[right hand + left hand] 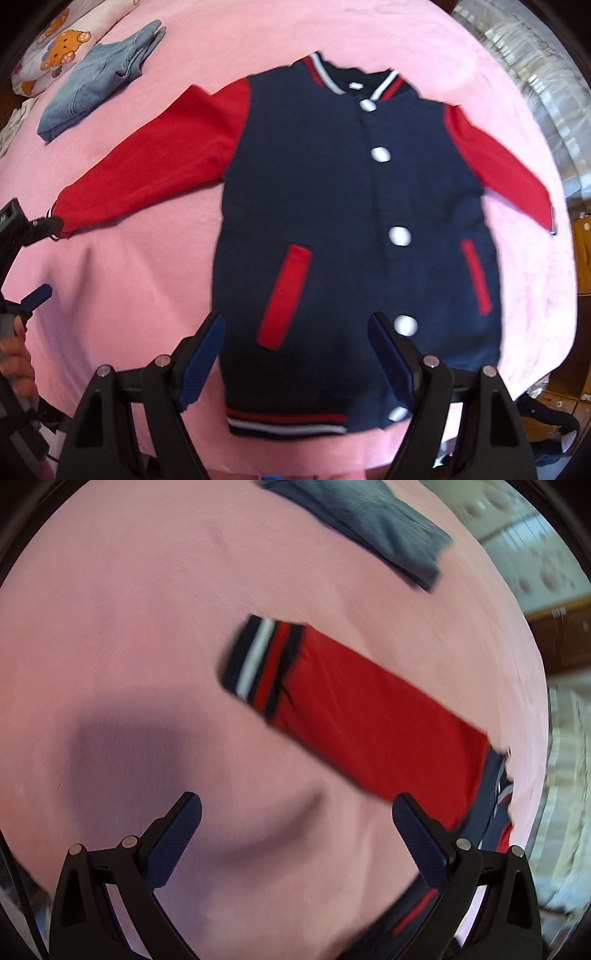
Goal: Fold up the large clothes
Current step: 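Grasp the striped cuff of the red sleeve with the left gripper, then lift the red sleeve and fold it across the navy body with the left gripper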
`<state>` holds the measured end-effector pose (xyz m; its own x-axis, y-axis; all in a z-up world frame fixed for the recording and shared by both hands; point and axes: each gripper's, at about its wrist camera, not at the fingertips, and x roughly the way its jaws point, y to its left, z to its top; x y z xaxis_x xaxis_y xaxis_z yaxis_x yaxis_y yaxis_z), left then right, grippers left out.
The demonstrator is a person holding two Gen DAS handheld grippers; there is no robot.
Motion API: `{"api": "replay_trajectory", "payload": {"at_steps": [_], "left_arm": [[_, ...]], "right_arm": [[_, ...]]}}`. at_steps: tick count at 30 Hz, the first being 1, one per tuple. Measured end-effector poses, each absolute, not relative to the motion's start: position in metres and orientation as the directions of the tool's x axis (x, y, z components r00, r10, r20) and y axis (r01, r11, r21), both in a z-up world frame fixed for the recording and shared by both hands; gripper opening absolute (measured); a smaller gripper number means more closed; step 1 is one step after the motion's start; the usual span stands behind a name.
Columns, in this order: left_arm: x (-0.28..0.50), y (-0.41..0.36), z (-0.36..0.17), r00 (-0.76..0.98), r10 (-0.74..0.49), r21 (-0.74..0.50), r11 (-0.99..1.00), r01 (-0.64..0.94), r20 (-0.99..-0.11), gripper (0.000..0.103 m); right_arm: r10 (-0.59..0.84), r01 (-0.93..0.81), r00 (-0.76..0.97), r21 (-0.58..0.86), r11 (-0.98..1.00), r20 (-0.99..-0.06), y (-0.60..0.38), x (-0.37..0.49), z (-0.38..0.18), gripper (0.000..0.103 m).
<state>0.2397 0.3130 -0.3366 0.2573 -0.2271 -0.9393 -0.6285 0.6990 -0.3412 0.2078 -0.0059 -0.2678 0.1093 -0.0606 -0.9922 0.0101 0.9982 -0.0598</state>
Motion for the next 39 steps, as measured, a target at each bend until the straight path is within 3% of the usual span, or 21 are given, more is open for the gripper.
{"api": "replay_trajectory", "payload": {"at_steps": [10,13,17,19,21,29,39], "left_arm": [[0.274,0.343,-0.374,0.347,-0.179,-0.381,0.602,-0.702,-0.921,0.101],[0.284,0.342,-0.373,0.35,-0.144,-0.36,0.623,-0.695,-0.926,0.084],[0.301,0.338,-0.369,0.343,-0.077,-0.311,0.637,-0.705,-0.936,0.049],[0.304,0.338,-0.366,0.361,-0.072,-0.322,0.634,-0.703,-0.93,0.041],[0.311,0.334,-0.361,0.382,-0.06,-0.325,0.656,-0.681,-0.922,0.026],[0.327,0.295,-0.308,0.486,0.084,-0.245,0.782,-0.574,-0.87,0.021],[0.334,0.199,-0.222,0.623,0.066,-0.201,0.915,-0.349,-0.78,0.021]], "right_arm": [[0.015,0.043,0.082,0.019,0.999,-0.997,0.014,0.225,-0.299,0.08],[0.025,0.05,0.087,0.029,0.998,-0.996,0.016,0.23,-0.302,0.08],[0.041,0.068,0.086,0.047,0.997,-0.995,0.014,0.238,-0.305,0.08],[0.045,0.072,0.09,0.051,0.996,-0.995,0.013,0.242,-0.306,0.08],[0.047,0.068,0.092,0.053,0.996,-0.995,0.012,0.246,-0.306,0.08],[0.071,0.088,0.13,0.082,0.993,-0.989,-0.009,0.264,-0.303,0.08],[0.207,0.188,0.215,0.248,0.95,-0.954,-0.078,0.296,-0.275,0.08]]}}
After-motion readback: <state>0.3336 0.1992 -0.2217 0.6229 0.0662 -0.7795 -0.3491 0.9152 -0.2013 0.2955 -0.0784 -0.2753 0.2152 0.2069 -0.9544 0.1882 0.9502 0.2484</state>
